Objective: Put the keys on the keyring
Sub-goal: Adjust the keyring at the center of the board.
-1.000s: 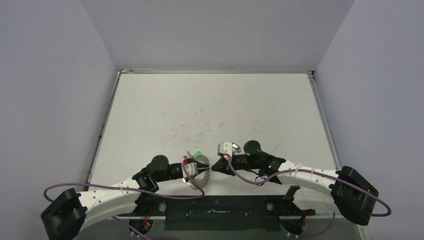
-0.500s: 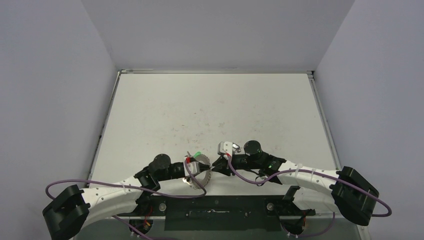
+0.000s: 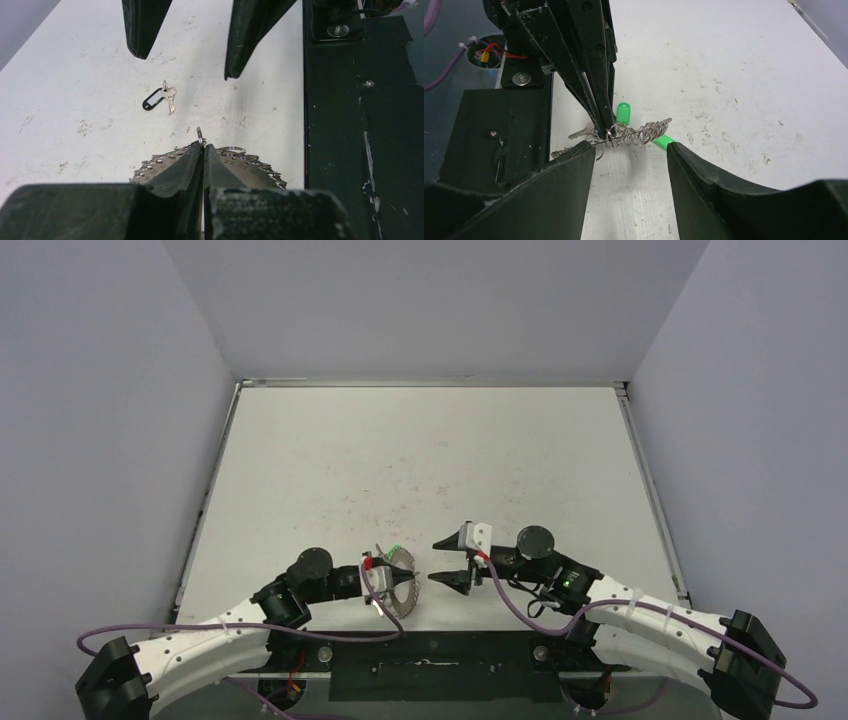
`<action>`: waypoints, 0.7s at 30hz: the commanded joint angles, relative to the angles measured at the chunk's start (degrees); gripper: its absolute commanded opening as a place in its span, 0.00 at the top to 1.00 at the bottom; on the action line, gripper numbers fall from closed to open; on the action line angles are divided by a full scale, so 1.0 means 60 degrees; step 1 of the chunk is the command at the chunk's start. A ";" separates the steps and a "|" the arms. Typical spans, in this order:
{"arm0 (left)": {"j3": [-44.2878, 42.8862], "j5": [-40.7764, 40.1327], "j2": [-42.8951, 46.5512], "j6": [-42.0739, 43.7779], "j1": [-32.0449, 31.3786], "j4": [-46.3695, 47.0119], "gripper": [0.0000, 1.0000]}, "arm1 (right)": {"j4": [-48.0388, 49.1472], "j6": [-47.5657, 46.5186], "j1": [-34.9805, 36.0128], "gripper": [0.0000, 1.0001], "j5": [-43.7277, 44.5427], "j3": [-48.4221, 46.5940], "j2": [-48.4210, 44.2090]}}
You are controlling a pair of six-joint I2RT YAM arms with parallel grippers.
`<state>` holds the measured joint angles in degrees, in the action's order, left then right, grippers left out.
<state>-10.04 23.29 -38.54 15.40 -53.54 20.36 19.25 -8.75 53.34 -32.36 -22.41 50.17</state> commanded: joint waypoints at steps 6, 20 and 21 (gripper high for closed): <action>-0.0845 0.1553 0.0081 0.1107 -0.0056 -0.1278 1.00 | 0.0324 0.0832 -0.0042 0.50 -0.0049 -0.0785 0.0576; -0.0832 0.2337 0.0092 0.2052 -0.0099 -0.1666 1.00 | 0.1278 0.1444 0.0214 0.63 -0.0578 -0.0443 0.1454; -0.0817 0.2396 0.0120 0.2080 -0.0100 -0.1665 1.00 | 0.1321 0.1265 0.0237 0.63 -0.0735 -0.0396 0.1500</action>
<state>-12.27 34.83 -38.46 25.89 -53.89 9.93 21.47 -0.73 53.87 -33.87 -25.34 58.59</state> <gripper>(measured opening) 0.007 0.378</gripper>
